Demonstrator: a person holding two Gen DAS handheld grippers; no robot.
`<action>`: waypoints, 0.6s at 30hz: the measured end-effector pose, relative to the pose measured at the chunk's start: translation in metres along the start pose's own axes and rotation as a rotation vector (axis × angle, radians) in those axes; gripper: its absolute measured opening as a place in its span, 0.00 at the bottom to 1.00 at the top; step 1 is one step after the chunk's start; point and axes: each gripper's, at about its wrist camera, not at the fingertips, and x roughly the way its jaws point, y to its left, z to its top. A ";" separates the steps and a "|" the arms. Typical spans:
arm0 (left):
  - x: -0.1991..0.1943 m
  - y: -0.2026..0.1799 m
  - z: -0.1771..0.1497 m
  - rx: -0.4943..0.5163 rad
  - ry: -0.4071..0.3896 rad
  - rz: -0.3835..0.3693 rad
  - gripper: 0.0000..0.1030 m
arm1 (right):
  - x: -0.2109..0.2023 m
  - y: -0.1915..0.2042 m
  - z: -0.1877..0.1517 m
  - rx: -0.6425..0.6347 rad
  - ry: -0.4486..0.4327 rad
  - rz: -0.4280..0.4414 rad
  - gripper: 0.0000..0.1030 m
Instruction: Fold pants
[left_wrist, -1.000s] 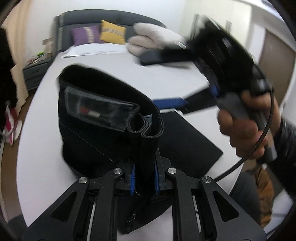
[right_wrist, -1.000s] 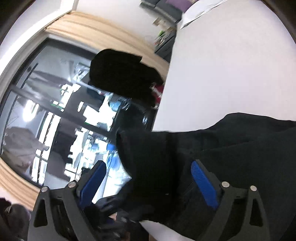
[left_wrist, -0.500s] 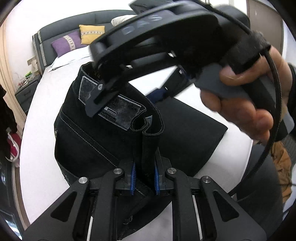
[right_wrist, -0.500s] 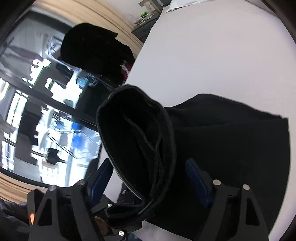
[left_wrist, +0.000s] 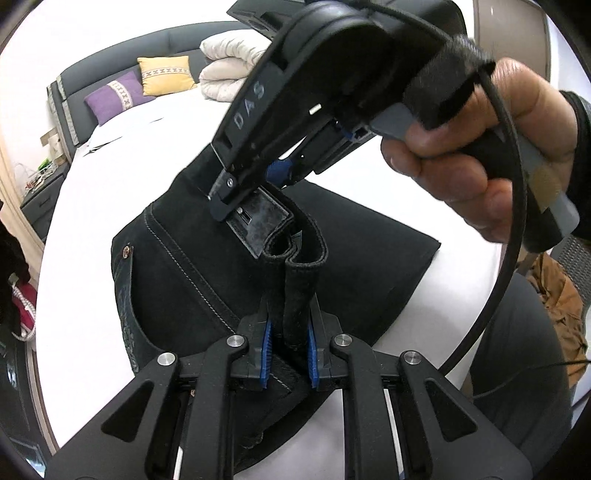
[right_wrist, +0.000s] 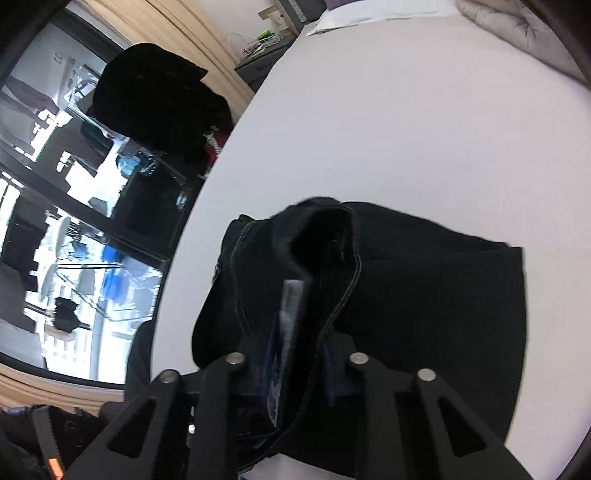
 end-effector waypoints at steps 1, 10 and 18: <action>-0.001 -0.008 0.001 0.004 -0.001 -0.005 0.13 | -0.001 -0.002 0.000 -0.001 -0.003 -0.011 0.19; 0.045 -0.050 0.037 0.069 0.021 -0.070 0.13 | -0.006 -0.048 -0.009 0.006 0.015 -0.112 0.19; 0.077 -0.075 0.063 0.110 0.035 -0.114 0.13 | -0.021 -0.088 -0.009 -0.018 0.011 -0.153 0.17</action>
